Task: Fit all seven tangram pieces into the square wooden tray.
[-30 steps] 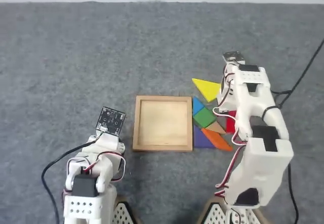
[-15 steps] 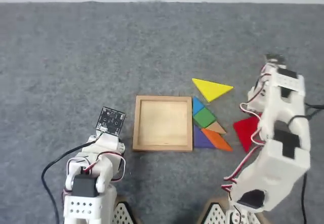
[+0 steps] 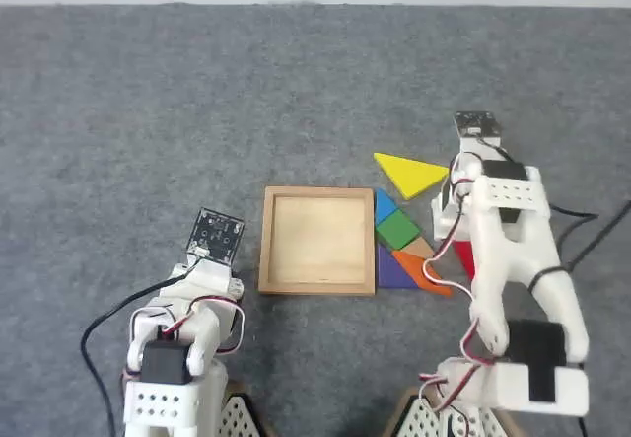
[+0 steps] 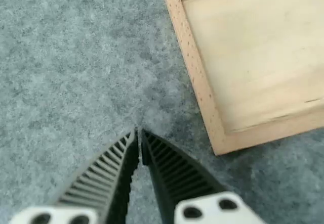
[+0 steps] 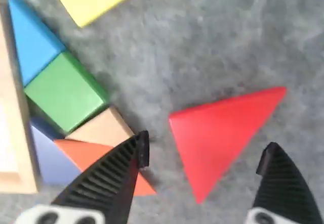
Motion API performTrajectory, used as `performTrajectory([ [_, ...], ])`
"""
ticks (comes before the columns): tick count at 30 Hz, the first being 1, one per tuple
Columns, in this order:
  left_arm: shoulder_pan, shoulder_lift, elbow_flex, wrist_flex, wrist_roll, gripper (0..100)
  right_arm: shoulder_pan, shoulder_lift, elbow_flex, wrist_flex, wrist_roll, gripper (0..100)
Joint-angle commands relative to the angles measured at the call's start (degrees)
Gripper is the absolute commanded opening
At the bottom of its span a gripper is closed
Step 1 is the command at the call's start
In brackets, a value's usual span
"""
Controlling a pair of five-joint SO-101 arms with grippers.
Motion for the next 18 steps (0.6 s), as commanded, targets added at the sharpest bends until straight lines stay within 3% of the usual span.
performTrajectory([
  [1, -0.3, -1.4, -0.7, 0.4, 0.4, 1, 0.5, 4.3, -1.8, -1.9, -4.5, 35.0],
  [8, -0.3, -1.4, -0.7, 0.4, 0.4, 1, 4.3, 13.8, -9.5, -1.3, -5.8, 35.0],
  [18, -0.3, -1.4, -0.7, 0.4, 0.4, 1, 4.0, 15.7, -12.2, -1.3, -6.1, 34.8],
])
